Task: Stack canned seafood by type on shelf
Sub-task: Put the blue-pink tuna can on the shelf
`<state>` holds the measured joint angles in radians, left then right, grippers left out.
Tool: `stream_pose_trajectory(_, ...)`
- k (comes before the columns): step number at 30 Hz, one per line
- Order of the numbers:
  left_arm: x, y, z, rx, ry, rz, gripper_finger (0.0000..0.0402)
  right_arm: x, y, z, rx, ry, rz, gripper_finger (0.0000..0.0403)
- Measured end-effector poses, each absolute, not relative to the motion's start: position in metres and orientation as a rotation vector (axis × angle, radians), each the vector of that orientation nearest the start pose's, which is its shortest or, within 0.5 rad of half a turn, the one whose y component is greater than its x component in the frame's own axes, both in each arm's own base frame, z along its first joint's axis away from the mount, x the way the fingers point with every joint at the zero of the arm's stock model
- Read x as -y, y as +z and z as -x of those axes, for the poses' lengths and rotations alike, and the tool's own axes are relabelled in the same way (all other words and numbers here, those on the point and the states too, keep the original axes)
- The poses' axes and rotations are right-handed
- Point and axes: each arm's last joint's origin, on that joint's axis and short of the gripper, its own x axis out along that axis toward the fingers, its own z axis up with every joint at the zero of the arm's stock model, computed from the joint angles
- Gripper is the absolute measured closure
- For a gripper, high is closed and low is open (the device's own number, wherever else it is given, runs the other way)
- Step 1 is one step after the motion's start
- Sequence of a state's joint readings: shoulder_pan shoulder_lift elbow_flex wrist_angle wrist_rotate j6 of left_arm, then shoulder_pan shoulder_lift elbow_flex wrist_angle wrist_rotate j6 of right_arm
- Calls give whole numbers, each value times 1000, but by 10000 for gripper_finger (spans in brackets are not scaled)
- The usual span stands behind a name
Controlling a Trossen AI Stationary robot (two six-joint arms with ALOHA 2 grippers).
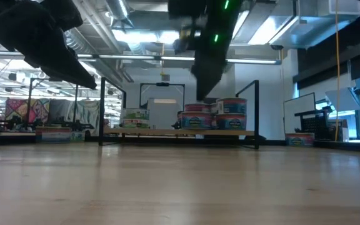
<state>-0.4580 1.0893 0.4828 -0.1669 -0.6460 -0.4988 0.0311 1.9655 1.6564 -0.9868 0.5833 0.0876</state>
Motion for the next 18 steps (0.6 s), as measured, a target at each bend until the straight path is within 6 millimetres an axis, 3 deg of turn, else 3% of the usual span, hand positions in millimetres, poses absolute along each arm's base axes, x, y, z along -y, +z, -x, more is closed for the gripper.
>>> stream_pose_trajectory(4, 72, 184, -186, -587, 333, 76, 149, -44, 246, -391, -1220, -487, 423, 142)
stream_pose_trajectory(7, 73, 185, -187, -573, 328, 82, 149, -58, 236, -390, -1191, -458, 479, 173)
stream_pose_trajectory(12, 73, 187, -188, -553, 317, 79, 149, -31, 204, -396, -1168, -433, 523, 232)
stream_pose_trajectory(18, 73, 187, -188, -551, 319, 87, 149, 22, 178, -393, -1184, -480, 466, 296)
